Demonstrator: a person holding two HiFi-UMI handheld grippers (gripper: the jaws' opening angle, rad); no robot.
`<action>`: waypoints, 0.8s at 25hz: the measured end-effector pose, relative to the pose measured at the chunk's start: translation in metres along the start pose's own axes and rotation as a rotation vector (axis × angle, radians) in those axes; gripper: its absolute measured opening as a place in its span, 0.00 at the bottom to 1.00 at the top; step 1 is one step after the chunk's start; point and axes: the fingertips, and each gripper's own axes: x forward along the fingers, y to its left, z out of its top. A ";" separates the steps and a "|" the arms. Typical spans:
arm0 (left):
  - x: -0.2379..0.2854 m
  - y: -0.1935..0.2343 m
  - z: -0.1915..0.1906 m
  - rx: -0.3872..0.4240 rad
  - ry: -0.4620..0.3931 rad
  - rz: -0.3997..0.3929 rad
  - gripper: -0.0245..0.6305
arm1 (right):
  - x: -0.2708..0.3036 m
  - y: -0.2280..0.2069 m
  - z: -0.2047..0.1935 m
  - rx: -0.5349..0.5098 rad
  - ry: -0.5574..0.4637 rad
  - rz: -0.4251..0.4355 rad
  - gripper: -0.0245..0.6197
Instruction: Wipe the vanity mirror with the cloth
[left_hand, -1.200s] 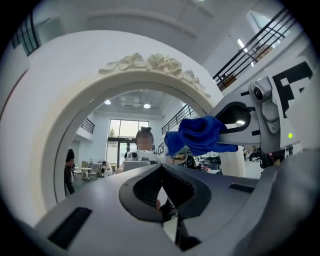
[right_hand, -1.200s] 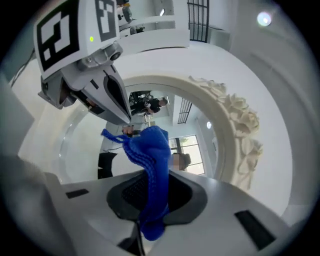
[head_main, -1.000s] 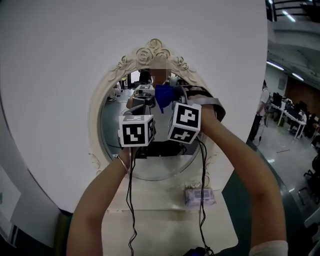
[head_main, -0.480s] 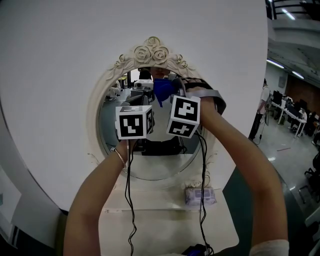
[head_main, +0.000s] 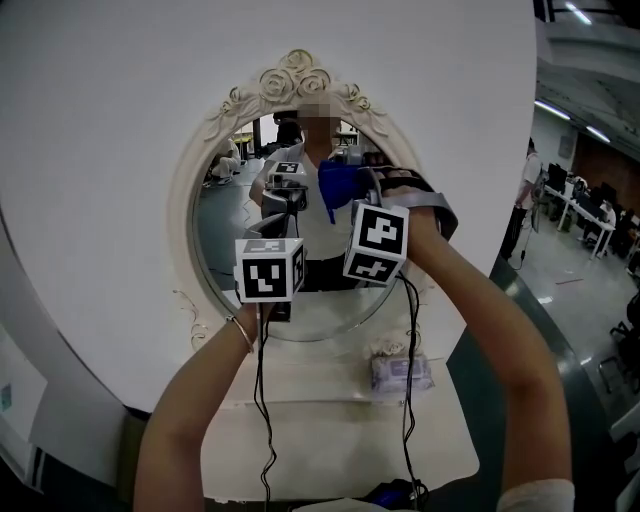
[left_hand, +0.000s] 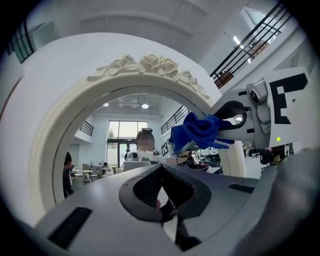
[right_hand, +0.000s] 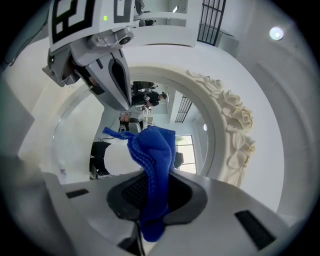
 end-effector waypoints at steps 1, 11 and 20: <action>-0.001 -0.001 -0.009 -0.007 0.014 0.002 0.04 | 0.000 0.007 -0.003 0.005 0.002 0.007 0.14; -0.010 -0.013 -0.111 -0.016 0.158 0.019 0.04 | -0.003 0.097 -0.021 0.114 0.005 0.129 0.14; -0.022 -0.035 -0.187 -0.071 0.241 0.017 0.04 | -0.005 0.177 -0.027 0.233 -0.018 0.234 0.14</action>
